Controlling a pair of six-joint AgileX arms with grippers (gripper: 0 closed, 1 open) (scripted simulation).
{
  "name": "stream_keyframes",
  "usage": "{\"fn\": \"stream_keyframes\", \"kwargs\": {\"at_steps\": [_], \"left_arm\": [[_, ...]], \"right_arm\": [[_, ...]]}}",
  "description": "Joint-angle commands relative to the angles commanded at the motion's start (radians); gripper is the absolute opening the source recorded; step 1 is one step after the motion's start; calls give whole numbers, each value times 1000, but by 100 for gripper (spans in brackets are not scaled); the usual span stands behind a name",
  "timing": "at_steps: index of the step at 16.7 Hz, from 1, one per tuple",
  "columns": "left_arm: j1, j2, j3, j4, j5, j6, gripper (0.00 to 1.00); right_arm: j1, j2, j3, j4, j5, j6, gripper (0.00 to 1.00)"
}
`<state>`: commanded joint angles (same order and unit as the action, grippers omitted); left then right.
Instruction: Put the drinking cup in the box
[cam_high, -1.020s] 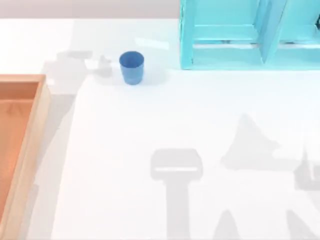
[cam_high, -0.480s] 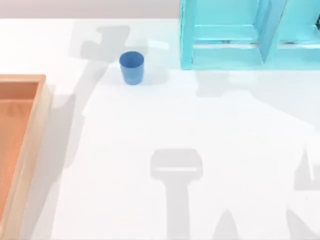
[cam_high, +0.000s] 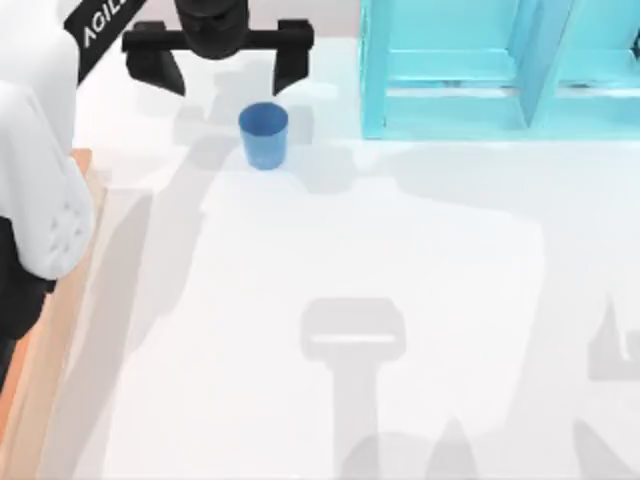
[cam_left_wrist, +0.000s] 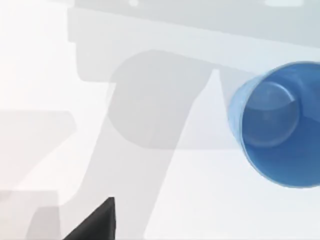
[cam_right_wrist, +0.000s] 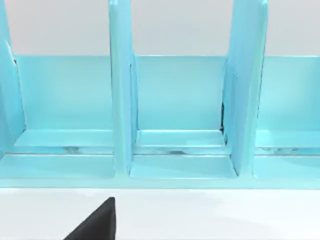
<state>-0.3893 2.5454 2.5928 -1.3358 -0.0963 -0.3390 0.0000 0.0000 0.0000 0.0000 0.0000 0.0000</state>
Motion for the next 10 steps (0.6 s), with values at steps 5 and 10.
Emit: {"fn": "stream_keyframes", "kwargs": {"at_steps": [5, 10], "left_arm": [[6, 4, -3, 2, 1, 0, 100], [9, 45, -46, 92, 3, 9, 100]], "right_arm": [[0, 0, 0, 0, 0, 0, 100], [0, 0, 0, 0, 0, 0, 100]]}}
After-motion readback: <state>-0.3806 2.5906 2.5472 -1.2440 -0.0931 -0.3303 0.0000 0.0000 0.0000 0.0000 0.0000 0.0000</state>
